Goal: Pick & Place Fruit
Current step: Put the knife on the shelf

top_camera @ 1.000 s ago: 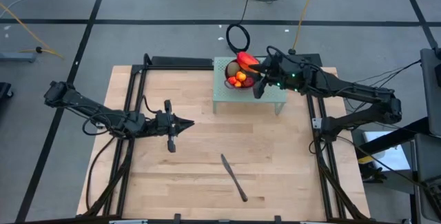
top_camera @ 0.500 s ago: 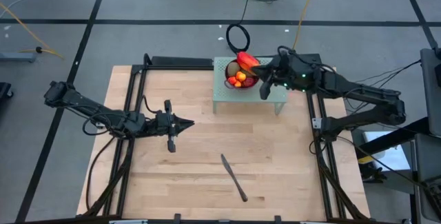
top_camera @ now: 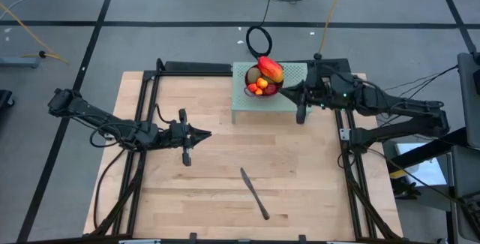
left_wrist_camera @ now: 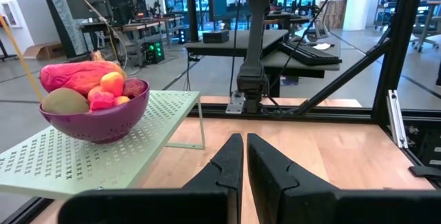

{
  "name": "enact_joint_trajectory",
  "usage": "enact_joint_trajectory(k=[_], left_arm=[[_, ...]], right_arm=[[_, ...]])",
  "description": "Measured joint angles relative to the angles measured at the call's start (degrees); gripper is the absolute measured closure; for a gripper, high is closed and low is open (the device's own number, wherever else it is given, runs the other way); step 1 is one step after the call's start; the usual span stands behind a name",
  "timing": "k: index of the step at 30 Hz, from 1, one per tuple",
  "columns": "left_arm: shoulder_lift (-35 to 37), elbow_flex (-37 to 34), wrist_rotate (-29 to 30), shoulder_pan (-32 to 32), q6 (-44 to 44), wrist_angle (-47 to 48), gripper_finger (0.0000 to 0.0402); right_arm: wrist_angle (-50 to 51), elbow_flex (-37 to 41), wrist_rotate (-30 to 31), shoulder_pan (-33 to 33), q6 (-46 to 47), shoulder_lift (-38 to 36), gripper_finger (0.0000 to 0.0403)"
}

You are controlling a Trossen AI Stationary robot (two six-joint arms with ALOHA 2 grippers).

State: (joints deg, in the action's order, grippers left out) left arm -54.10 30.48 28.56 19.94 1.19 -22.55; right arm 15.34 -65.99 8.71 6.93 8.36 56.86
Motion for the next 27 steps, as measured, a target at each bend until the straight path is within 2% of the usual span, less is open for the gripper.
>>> enact_joint_trajectory(k=[15, 27], left_arm=[[0.0, 0.0, 0.0, 0.0, -0.2, 0.0, 0.038], [0.0, 0.0, 0.0, 0.0, -0.7, 0.0, 0.038]], right_arm=[[-1.0, 5.8, 0.2, -8.9, 1.3, -7.4, 0.0402], [-2.1, 14.7, 0.1, -13.8, 4.5, -11.9, 0.0403]])
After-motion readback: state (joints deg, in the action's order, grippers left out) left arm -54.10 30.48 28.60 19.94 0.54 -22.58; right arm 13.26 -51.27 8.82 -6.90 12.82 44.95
